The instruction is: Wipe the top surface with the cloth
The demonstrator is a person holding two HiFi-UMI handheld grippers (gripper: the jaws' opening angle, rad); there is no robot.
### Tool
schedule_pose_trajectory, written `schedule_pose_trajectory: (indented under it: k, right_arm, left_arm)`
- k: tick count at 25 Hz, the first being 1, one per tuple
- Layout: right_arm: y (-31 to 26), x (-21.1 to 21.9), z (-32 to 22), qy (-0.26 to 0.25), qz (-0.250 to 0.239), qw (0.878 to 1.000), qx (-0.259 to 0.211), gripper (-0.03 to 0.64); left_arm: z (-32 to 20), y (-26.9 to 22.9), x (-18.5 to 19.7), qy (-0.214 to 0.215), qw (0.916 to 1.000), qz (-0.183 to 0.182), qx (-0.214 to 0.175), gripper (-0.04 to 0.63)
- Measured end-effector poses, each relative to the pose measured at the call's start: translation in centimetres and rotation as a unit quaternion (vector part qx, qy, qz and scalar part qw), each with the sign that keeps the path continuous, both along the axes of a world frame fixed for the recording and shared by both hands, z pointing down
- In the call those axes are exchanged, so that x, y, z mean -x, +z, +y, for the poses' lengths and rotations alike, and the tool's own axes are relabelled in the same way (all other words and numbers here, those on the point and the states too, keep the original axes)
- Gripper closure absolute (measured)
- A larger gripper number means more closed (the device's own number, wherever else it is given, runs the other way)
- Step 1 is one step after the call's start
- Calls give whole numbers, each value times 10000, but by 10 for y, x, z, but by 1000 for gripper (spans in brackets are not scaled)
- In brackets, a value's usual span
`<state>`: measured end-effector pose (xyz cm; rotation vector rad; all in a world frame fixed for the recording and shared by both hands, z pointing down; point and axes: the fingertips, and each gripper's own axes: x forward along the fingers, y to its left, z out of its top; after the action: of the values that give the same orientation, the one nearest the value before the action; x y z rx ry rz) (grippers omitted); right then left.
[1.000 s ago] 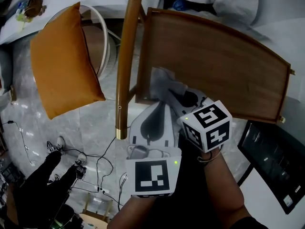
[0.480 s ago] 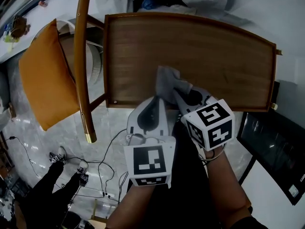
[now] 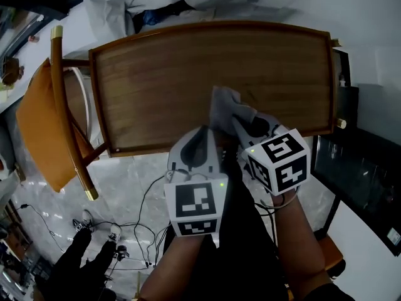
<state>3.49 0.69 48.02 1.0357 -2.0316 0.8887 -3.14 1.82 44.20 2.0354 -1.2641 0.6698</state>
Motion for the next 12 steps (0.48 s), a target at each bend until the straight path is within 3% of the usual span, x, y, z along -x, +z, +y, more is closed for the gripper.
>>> schedule_pose_trajectory:
  k: [12]
  right_arm:
    - [-4, -87, 4, 411, 203, 9989, -41, 589]
  left_arm:
    - [-7, 3, -75, 400, 9992, -10, 12, 584]
